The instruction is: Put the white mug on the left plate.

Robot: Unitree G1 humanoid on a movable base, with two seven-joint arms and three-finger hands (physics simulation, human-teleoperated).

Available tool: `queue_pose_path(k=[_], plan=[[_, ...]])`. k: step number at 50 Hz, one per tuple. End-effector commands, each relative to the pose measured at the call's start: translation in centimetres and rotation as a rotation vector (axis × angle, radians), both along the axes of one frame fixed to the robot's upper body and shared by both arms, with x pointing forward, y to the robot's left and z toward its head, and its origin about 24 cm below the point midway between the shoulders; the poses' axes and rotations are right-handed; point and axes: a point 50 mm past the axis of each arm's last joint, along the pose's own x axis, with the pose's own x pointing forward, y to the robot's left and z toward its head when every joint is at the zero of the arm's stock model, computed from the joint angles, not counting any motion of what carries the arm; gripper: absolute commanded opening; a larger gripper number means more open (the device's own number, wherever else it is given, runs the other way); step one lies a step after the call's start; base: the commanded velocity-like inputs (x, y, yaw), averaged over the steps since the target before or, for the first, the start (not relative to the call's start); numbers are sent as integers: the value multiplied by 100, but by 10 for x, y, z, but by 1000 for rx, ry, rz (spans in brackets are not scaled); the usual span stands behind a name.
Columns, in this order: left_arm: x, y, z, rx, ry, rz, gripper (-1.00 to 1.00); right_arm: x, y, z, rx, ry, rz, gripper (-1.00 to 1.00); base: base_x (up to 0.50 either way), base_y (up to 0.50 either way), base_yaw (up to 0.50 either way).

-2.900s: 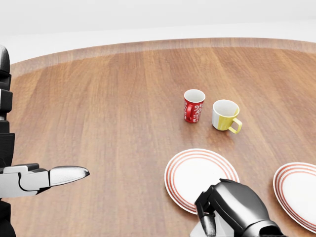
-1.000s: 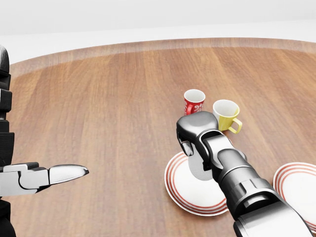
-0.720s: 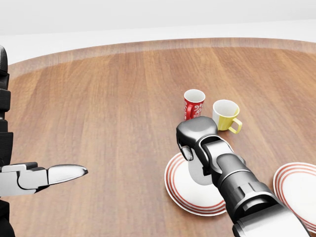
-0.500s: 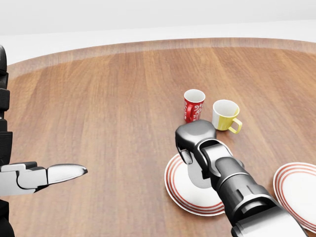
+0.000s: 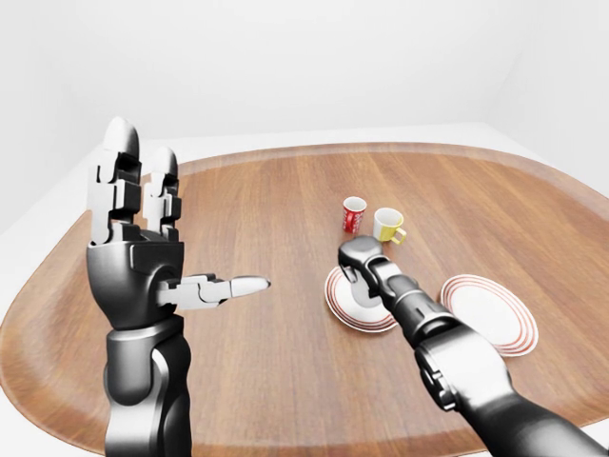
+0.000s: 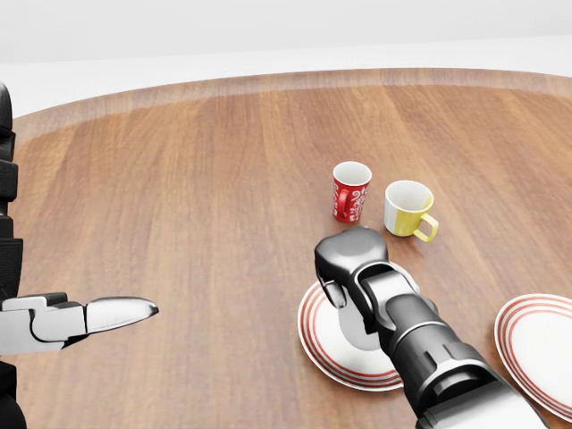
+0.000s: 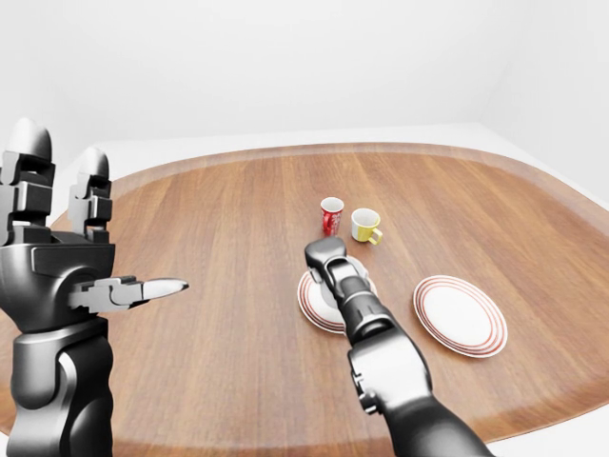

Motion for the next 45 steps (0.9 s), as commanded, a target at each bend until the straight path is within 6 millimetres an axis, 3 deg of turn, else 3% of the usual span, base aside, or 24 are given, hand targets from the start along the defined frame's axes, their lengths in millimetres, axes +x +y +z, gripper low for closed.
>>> queue_pose_path(k=[1, 45], plan=[[0, 0, 0, -1, -2, 1, 89, -2, 1, -3, -14, -8, 13, -100, 0, 0, 0], [-1, 1, 1, 1, -8, 2, 90, -6, -1, -9, -24, 0, 15, -100, 0, 0, 0]])
